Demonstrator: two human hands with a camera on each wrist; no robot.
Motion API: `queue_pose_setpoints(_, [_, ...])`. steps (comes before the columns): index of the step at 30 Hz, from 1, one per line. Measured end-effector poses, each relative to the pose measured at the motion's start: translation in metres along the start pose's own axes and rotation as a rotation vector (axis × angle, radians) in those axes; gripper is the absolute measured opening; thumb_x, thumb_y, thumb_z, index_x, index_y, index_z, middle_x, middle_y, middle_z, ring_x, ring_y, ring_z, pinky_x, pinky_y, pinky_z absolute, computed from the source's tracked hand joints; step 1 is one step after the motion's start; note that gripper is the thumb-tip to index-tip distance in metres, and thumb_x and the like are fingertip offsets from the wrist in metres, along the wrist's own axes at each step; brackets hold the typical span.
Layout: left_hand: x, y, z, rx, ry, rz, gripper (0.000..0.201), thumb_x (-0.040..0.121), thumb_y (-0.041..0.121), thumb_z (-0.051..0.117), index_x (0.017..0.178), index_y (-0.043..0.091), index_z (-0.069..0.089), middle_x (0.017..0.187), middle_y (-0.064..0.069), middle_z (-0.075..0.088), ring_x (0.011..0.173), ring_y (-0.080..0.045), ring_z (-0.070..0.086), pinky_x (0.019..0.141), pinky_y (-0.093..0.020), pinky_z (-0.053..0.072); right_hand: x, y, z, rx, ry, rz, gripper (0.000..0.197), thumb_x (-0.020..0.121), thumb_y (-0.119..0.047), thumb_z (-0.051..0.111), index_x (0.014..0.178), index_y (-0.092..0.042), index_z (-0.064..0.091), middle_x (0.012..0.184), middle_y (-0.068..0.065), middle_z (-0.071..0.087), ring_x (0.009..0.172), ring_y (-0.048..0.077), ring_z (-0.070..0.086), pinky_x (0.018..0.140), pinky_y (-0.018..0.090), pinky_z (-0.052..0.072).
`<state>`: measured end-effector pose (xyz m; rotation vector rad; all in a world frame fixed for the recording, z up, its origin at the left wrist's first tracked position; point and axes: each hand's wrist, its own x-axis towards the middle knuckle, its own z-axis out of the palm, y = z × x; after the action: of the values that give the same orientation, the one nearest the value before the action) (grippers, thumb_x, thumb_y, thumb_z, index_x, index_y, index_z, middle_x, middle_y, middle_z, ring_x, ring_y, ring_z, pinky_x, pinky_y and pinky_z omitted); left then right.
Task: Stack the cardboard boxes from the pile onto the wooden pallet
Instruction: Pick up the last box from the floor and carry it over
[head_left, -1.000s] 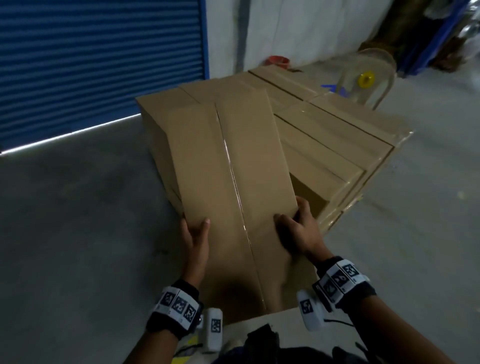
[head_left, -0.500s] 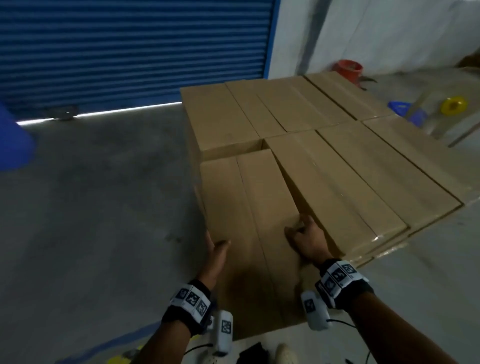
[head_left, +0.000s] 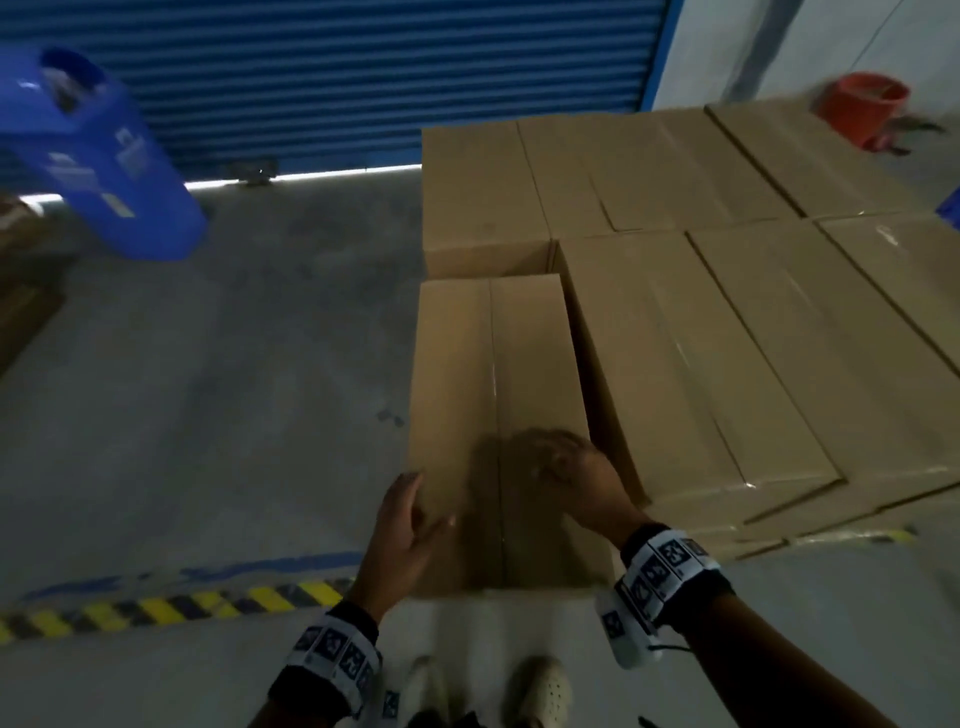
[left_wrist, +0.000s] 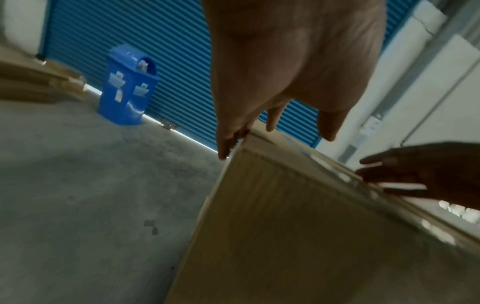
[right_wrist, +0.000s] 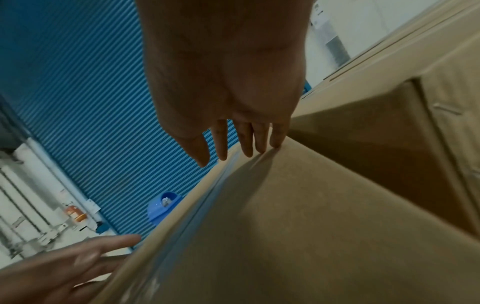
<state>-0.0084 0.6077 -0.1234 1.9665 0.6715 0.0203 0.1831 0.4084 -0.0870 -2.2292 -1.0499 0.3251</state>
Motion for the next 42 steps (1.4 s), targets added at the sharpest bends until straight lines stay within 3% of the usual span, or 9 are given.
queue_pose_setpoints(2, [-0.02, -0.011, 0.008, 0.224, -0.045, 0.131, 0.101, 0.073, 0.091, 0.049, 0.154, 0.038, 0.019, 0.169, -0.007, 0.0, 0.155, -0.029, 0.003, 0.122, -0.041, 0.018, -0.007, 0.003, 0.002, -0.054, -0.05, -0.011, 0.03, 0.09, -0.014, 0.068, 0.119, -0.008, 0.067, 0.131, 0.01, 0.061, 0.117, 0.029, 0.059, 0.093, 0.036, 0.05])
queue_pose_setpoints(5, [-0.03, -0.03, 0.02, 0.595, -0.064, 0.298, 0.115, 0.07, 0.092, 0.05, 0.159, 0.025, 0.022, 0.167, -0.007, -0.02, 0.154, -0.031, -0.013, 0.118, -0.046, 0.013, -0.02, 0.005, 0.002, -0.147, -0.164, 0.079, 0.043, 0.093, -0.027, 0.063, 0.134, -0.015, 0.059, 0.146, 0.009, 0.047, 0.134, 0.027, 0.045, 0.105, 0.041, 0.043])
queue_pose_setpoints(10, [-0.011, -0.033, 0.028, 0.707, 0.02, 0.309, 0.111, 0.063, 0.06, 0.081, 0.155, 0.024, 0.03, 0.168, -0.015, 0.006, 0.152, -0.041, 0.012, 0.11, -0.058, 0.039, -0.045, 0.008, -0.013, -0.444, -0.347, 0.217, 0.061, 0.092, -0.03, 0.055, 0.15, -0.028, 0.037, 0.164, 0.003, 0.011, 0.153, 0.028, 0.001, 0.121, 0.052, 0.016])
queue_pose_setpoints(14, [0.006, -0.026, 0.032, 0.665, 0.053, 0.348, 0.102, 0.066, 0.066, 0.068, 0.153, 0.019, 0.039, 0.164, -0.02, 0.019, 0.15, -0.041, 0.017, 0.108, -0.058, 0.039, -0.054, 0.027, -0.037, -0.562, -0.307, 0.407, 0.075, 0.095, -0.034, 0.05, 0.158, -0.024, 0.012, 0.166, 0.011, -0.01, 0.151, 0.034, -0.014, 0.119, 0.06, 0.004])
queue_pose_setpoints(21, [0.036, -0.001, 0.04, 0.624, 0.028, 0.284, 0.105, 0.076, 0.055, 0.079, 0.159, 0.018, 0.025, 0.168, -0.017, -0.003, 0.154, -0.037, -0.007, 0.121, -0.054, 0.023, -0.068, 0.044, -0.052, -0.534, -0.359, 0.429, 0.097, 0.085, -0.005, 0.052, 0.158, -0.019, -0.011, 0.166, 0.006, -0.013, 0.152, 0.027, -0.011, 0.121, 0.052, 0.005])
queue_pose_setpoints(28, [0.047, 0.012, 0.053, 0.602, 0.047, 0.263, 0.104, 0.075, 0.045, 0.084, 0.158, 0.019, 0.028, 0.167, -0.02, 0.0, 0.153, -0.04, -0.004, 0.119, -0.056, 0.026, -0.054, 0.046, -0.064, -0.636, -0.333, 0.361, 0.084, 0.085, -0.007, 0.055, 0.157, -0.021, 0.015, 0.161, 0.004, 0.016, 0.143, 0.031, 0.022, 0.108, 0.053, 0.035])
queue_pose_setpoints(33, [0.053, 0.022, 0.054, 0.579, 0.054, 0.231, 0.105, 0.073, 0.042, 0.087, 0.158, 0.019, 0.03, 0.167, -0.017, -0.002, 0.153, -0.039, -0.005, 0.12, -0.055, 0.023, -0.041, 0.051, -0.07, -0.667, -0.298, 0.332, 0.069, 0.087, -0.011, 0.055, 0.15, -0.025, 0.03, 0.147, 0.007, 0.033, 0.129, 0.033, 0.035, 0.095, 0.056, 0.043])
queue_pose_setpoints(38, [0.052, 0.021, 0.053, 0.583, 0.035, 0.202, 0.111, 0.071, 0.061, 0.081, 0.159, 0.022, 0.026, 0.168, -0.014, -0.007, 0.153, -0.033, -0.011, 0.122, -0.053, 0.02, -0.039, 0.058, -0.064, -0.679, -0.285, 0.326, 0.071, 0.085, -0.015, 0.058, 0.149, -0.026, 0.03, 0.143, 0.007, 0.032, 0.126, 0.033, 0.035, 0.093, 0.056, 0.044])
queue_pose_setpoints(42, [0.049, 0.021, 0.049, 0.458, 0.018, 0.188, 0.119, 0.068, 0.091, 0.049, 0.16, 0.022, 0.021, 0.168, -0.009, -0.009, 0.154, -0.026, -0.013, 0.122, -0.048, 0.014, -0.036, 0.052, -0.061, -0.72, -0.329, 0.357, 0.085, 0.081, -0.031, 0.069, 0.151, -0.02, 0.022, 0.145, 0.012, 0.028, 0.129, 0.037, 0.031, 0.096, 0.059, 0.043])
